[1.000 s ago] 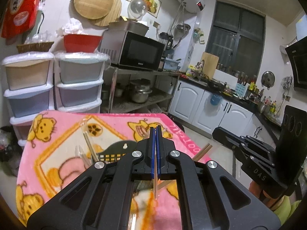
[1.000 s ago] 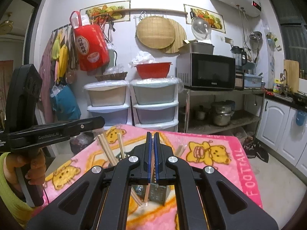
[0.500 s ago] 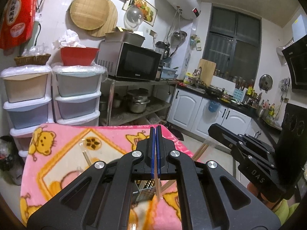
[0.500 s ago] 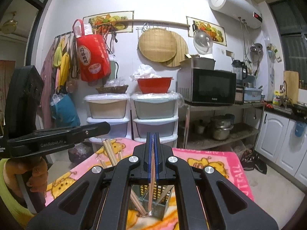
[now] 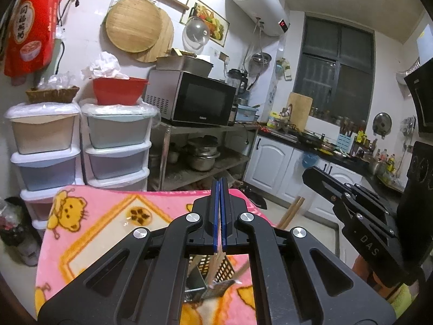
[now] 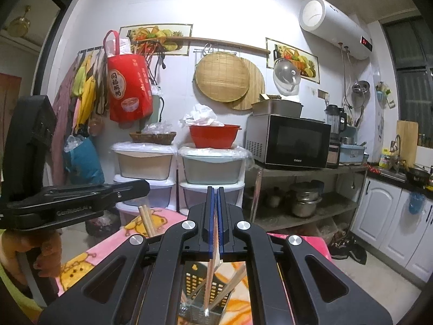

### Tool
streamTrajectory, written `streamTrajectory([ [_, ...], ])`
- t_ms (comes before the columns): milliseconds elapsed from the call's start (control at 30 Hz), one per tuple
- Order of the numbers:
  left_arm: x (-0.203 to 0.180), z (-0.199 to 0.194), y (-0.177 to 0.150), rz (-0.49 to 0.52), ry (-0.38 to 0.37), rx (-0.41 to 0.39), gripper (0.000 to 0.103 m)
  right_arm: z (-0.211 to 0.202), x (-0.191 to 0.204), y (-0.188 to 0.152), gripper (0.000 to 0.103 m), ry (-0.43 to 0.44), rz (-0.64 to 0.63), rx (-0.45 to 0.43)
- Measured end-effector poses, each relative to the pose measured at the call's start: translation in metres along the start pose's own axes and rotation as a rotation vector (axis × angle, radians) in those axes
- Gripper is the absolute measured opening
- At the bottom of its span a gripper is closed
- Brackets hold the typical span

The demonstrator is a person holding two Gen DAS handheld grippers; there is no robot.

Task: Organize utensils
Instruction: 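Lower both held chopsticks down into the caddy compartments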

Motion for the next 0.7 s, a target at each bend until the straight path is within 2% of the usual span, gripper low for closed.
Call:
streamTrajectory([
  [333,0.005,0.011,0.013,0.012,0.057,-0.031,0.0,0.021,-0.011,-0.001,0.002,-0.028,0.008,0.02],
  [700,0.015,0.026,0.004,-0.003,0.084,-0.022,0.0,0.034,-0.014,-0.003,0.002,-0.027,0.03,0.018],
])
Point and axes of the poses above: each gripper's, at about its wrist camera, not at the fingertips, and z roughly the way its jaws point, x to its left, y to its top, the point moved 4 cm from there along z, roughly the way its jaws point, and after that the axes turned 1 degree about -x, right-handed, at the moved point
